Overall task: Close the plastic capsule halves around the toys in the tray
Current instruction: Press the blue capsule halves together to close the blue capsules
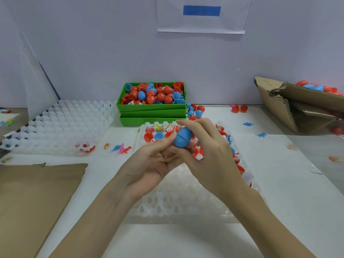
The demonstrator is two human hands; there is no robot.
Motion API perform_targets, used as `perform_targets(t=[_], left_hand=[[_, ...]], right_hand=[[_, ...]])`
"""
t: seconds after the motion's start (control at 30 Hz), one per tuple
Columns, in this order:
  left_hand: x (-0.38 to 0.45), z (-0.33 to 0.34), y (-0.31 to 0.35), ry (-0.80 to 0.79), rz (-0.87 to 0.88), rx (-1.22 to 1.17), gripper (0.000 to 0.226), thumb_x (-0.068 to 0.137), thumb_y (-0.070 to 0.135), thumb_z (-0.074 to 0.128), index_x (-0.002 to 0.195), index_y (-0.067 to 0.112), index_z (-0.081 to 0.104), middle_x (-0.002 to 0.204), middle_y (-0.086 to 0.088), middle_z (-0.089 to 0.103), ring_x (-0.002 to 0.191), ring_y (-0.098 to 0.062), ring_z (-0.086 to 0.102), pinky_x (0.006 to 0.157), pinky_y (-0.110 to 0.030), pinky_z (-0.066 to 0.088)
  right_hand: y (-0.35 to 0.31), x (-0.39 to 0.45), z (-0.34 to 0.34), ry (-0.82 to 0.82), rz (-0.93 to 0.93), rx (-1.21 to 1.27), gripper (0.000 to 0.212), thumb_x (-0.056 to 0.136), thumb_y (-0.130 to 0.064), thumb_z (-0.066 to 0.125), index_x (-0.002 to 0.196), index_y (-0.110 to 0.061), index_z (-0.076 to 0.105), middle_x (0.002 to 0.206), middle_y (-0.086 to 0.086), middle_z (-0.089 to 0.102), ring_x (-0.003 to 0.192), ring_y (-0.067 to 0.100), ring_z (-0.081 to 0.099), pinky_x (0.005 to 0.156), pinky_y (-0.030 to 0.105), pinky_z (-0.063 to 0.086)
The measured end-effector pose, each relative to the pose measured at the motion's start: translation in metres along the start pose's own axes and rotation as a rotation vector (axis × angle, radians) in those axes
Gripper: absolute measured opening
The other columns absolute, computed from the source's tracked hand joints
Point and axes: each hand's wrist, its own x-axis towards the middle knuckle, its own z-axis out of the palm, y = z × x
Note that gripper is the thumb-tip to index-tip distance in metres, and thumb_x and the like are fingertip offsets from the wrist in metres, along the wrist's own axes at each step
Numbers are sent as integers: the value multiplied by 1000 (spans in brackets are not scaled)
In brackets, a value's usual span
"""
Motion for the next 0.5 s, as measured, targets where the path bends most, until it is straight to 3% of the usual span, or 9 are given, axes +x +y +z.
perform_targets(t=[0.1, 0.5], left_hand=[[1, -1, -1, 9, 52, 54, 43, 86, 31, 74, 118, 2, 77, 115, -19, 76, 111, -26, 73, 92, -32, 59], [1, 1, -7, 50, 98, 177, 39, 97, 34, 67, 117, 2, 77, 124, -23, 72, 121, -31, 69, 94, -31, 59]], right_hand=[[-3, -1, 2, 28, 4, 83, 51, 85, -12, 82, 132, -7, 63, 115, 4, 72, 99, 10, 61, 90, 0, 40], [-7, 0, -6, -91, 48, 75, 35, 89, -6, 77, 121, -9, 66, 103, 1, 72, 84, 12, 63, 82, 12, 50]])
